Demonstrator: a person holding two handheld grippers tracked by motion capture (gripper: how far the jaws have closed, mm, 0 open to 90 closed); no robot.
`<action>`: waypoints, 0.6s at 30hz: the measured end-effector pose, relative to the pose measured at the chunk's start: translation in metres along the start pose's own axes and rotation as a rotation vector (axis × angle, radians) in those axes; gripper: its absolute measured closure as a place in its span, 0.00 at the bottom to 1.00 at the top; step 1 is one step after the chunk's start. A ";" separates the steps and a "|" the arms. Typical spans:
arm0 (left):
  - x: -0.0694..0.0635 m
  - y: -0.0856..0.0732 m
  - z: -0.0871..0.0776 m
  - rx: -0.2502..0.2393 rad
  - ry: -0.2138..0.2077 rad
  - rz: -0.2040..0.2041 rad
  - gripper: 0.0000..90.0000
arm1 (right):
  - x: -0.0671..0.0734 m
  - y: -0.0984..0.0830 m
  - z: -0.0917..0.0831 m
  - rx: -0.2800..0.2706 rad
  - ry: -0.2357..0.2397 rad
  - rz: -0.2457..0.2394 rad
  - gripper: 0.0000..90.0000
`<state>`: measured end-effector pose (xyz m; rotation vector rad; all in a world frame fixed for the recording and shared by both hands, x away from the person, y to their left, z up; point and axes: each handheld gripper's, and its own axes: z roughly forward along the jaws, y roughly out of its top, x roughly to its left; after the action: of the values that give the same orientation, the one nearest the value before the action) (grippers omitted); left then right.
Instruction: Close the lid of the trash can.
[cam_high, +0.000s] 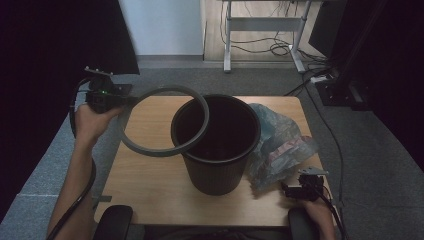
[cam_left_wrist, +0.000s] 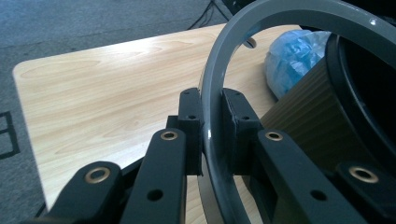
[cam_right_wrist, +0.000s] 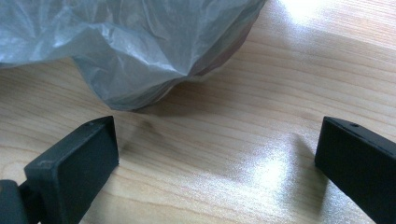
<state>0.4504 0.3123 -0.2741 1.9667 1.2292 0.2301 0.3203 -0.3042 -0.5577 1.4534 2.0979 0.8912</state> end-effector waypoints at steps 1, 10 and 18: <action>-0.002 0.001 0.002 0.002 -0.001 0.003 0.88 | 0.000 0.000 0.000 0.000 0.000 0.000 0.00; -0.016 0.007 0.018 0.012 -0.022 0.023 0.88 | 0.000 0.000 0.000 0.000 0.000 0.000 0.00; -0.031 0.013 0.033 0.020 -0.044 0.042 0.88 | 0.000 0.000 0.000 0.000 0.000 0.000 0.00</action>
<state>0.4603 0.2671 -0.2797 2.0061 1.1670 0.1958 0.3203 -0.3042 -0.5577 1.4536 2.0980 0.8913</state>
